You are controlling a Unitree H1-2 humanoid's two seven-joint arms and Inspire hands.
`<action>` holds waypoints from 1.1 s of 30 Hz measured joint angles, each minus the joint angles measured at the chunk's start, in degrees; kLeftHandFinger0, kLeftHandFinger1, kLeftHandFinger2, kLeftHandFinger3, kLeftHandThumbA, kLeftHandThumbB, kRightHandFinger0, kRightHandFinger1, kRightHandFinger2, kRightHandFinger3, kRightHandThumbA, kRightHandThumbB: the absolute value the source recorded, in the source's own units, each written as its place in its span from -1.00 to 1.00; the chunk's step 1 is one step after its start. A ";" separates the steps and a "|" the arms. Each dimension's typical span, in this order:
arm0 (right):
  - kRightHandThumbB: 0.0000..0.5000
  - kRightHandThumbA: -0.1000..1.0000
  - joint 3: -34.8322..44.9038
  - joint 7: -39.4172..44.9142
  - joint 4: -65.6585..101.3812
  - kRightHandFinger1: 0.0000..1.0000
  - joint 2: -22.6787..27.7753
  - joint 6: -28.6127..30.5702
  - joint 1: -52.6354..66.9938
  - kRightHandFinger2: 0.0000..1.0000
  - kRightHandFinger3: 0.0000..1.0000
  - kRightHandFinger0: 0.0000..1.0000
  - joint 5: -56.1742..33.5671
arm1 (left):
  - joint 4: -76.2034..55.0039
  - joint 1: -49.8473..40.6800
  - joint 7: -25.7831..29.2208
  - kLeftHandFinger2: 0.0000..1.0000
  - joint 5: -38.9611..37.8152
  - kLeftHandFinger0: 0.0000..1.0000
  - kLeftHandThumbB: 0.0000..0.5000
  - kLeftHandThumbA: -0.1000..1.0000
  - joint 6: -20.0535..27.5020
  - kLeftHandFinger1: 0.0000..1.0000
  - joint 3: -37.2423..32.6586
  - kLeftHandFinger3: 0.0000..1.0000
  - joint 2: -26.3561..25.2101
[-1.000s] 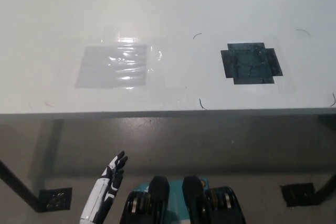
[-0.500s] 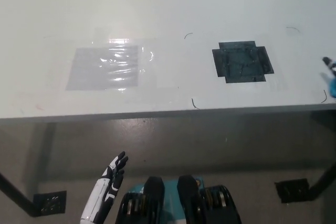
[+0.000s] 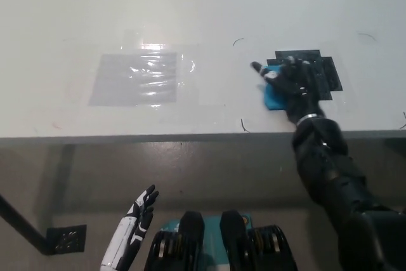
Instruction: A soft sponge is kept on the balc marked spot on the table infront of the robot and it uses its right hand fist to press down on it and drrags it across the table in a back and forth manner twice to clean it
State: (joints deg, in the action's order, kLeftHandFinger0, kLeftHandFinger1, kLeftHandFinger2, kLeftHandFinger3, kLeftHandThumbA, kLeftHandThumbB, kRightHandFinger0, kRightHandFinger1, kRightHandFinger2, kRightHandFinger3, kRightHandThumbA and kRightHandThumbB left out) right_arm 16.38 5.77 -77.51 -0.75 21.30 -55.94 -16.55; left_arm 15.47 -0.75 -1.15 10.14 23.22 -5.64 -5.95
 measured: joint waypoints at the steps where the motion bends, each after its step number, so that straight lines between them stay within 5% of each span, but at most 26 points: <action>1: -0.59 1.00 -0.38 0.00 0.00 -1.00 -0.21 0.00 0.00 -1.00 -1.00 -1.00 0.09 | 0.00 0.01 0.00 1.00 0.01 1.00 -0.79 1.00 -0.01 1.00 0.00 1.00 0.00; 14: -0.73 1.00 -1.62 0.14 -0.32 -1.00 1.30 -0.59 0.22 -1.00 -1.00 -1.00 0.17 | -0.02 -0.03 0.01 1.00 0.06 1.00 -0.76 1.00 0.00 1.00 0.04 1.00 -0.02; 19: -0.66 1.00 -1.54 0.15 -0.24 -1.00 3.02 -0.56 0.34 -1.00 -1.00 -1.00 0.03 | 0.41 -0.04 0.02 1.00 0.05 1.00 -0.77 1.00 0.01 1.00 0.08 1.00 0.02; 23: -0.32 1.00 -1.81 -0.38 0.72 -0.99 4.86 -0.22 0.36 -0.88 -0.90 -0.87 0.26 | 0.38 -0.29 0.04 1.00 0.13 1.00 -0.80 1.00 0.00 1.00 0.18 1.00 0.02; 24: 0.01 1.00 -2.04 -0.65 1.14 -0.46 5.37 -0.09 0.45 -0.25 -0.29 -0.38 0.48 | 0.38 -0.40 0.04 1.00 0.12 1.00 -0.82 1.00 -0.01 1.00 0.19 1.00 0.02; 25: 0.02 1.00 -2.19 -0.84 1.49 0.23 5.67 -0.02 0.50 0.51 0.53 0.25 0.64 | 0.38 -0.46 0.04 1.00 0.12 1.00 -0.82 1.00 -0.01 1.00 0.18 1.00 0.02; 26: 0.24 1.00 -2.44 -0.92 4.28 1.00 6.23 -0.03 1.29 1.00 1.00 0.96 0.85 | 0.38 -0.54 0.02 1.00 0.13 1.00 -0.80 1.00 -0.01 1.00 0.15 1.00 0.02; 33: 0.71 1.00 -2.79 -0.60 19.56 1.00 6.22 -2.02 6.69 1.00 1.00 1.00 0.27 | 0.75 -0.50 -0.01 1.00 0.14 1.00 -0.78 1.00 -0.24 1.00 0.11 1.00 0.00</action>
State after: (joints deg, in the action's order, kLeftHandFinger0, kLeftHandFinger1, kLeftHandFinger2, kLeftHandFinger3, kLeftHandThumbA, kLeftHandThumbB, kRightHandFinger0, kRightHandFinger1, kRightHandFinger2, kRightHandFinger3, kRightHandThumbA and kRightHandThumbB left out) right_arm 13.59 5.17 -57.95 5.47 19.28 -49.25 -16.29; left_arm 16.22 -1.25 -1.15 10.28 22.98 -5.53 -5.95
